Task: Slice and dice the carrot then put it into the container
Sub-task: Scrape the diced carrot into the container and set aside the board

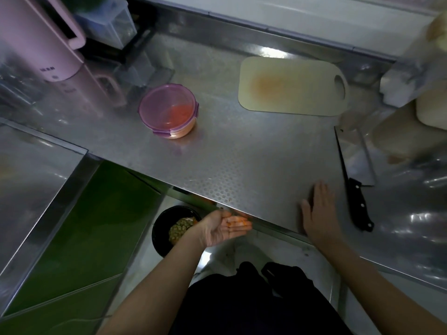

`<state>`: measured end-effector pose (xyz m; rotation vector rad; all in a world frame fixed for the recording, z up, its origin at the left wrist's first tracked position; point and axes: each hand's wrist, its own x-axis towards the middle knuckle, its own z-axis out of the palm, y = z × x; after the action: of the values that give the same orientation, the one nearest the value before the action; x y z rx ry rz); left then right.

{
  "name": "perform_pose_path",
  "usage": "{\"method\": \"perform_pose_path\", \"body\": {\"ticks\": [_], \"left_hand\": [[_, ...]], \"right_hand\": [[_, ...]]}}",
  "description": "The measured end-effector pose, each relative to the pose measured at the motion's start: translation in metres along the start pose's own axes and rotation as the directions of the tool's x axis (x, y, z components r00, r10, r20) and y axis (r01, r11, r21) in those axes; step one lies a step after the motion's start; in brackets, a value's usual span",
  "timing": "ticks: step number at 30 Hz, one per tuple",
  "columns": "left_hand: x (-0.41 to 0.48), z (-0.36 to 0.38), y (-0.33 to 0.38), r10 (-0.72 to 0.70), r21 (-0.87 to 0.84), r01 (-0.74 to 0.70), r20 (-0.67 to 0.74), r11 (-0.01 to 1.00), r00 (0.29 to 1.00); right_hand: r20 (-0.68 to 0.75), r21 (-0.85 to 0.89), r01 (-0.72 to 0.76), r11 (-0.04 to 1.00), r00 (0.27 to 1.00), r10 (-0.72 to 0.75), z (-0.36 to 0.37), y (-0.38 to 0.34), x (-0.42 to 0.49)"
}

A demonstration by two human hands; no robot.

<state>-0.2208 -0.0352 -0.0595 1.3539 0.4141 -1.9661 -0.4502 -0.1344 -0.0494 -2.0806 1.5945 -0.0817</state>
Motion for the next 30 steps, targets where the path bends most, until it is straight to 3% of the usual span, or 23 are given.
{"method": "perform_pose_path", "body": {"ticks": [2,5,9,11,16,21,30], "left_hand": [[0.002,0.001,-0.001,-0.005,-0.008,0.005,0.003,1.0,1.0],[0.003,0.003,-0.001,0.022,-0.011,-0.022,0.014,1.0,1.0],[0.003,0.001,-0.003,0.071,0.026,-0.071,0.01,0.997,0.997],[0.0,0.002,-0.002,0.095,0.055,-0.094,-0.02,0.994,0.995],[-0.004,-0.003,0.003,0.043,-0.01,-0.042,0.029,0.999,0.999],[-0.011,-0.018,0.016,0.03,-0.067,-0.029,0.0,0.997,1.0],[-0.013,-0.025,0.024,0.013,-0.051,-0.011,0.028,0.999,1.0]], "right_hand": [[0.008,-0.045,0.016,0.999,1.0,-0.016,0.008,-0.006,-0.004],[0.112,-0.06,0.28,0.958,0.956,-0.272,0.029,-0.038,-0.015],[0.301,0.093,0.586,0.805,0.754,-0.584,0.046,-0.076,-0.035],[0.352,0.199,0.614,0.764,0.683,-0.64,0.043,-0.089,-0.037],[0.182,0.183,0.55,0.815,0.796,-0.577,0.013,-0.101,0.008],[0.145,0.039,0.455,0.89,0.878,-0.456,0.0,-0.098,0.089],[0.244,-0.14,0.441,0.886,0.883,-0.401,0.009,-0.113,0.148]]}}
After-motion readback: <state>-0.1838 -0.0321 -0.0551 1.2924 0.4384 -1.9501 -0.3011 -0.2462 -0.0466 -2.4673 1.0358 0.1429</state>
